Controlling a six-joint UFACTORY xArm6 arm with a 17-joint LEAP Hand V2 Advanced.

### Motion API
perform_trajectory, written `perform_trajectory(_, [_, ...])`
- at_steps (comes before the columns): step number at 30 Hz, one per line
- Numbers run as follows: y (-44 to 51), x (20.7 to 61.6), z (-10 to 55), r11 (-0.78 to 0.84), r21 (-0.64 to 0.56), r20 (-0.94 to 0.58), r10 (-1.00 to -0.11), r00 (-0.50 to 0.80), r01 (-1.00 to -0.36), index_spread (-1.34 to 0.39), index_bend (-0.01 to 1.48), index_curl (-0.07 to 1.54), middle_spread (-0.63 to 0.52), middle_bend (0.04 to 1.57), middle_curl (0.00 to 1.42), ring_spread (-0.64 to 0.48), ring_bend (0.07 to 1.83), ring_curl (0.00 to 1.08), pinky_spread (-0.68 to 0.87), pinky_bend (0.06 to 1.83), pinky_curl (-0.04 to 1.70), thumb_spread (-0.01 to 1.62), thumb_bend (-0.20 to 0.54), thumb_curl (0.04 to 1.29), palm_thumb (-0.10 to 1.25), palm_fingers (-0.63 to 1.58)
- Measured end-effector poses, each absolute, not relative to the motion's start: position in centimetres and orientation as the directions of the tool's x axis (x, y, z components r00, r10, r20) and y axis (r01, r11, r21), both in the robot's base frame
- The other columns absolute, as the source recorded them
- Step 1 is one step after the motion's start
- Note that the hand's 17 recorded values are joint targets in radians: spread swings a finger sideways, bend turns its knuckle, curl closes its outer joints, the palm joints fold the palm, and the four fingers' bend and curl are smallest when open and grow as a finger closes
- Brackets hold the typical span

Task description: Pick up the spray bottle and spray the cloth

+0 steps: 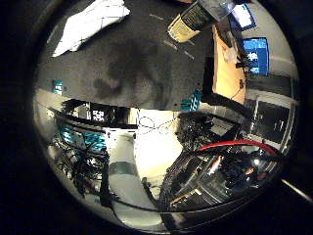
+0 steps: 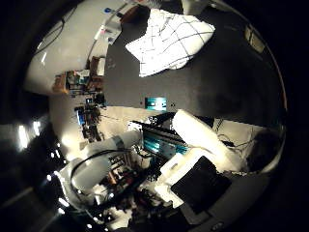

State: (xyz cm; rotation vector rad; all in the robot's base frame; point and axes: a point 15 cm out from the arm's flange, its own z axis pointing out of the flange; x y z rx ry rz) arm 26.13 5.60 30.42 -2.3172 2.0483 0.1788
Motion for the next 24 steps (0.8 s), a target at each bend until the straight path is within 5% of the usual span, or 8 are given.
perform_trajectory(24, [1.1,28.7,33.7,-0.028,-0.159,-0.172,-0.983,0.056,-0.987,-0.32,0.18,0.35,0.05,0.21,0.35,0.11,0.39,0.26,0.28,0.39,0.25,1.22,-0.017,0.27,0.62,0.32])
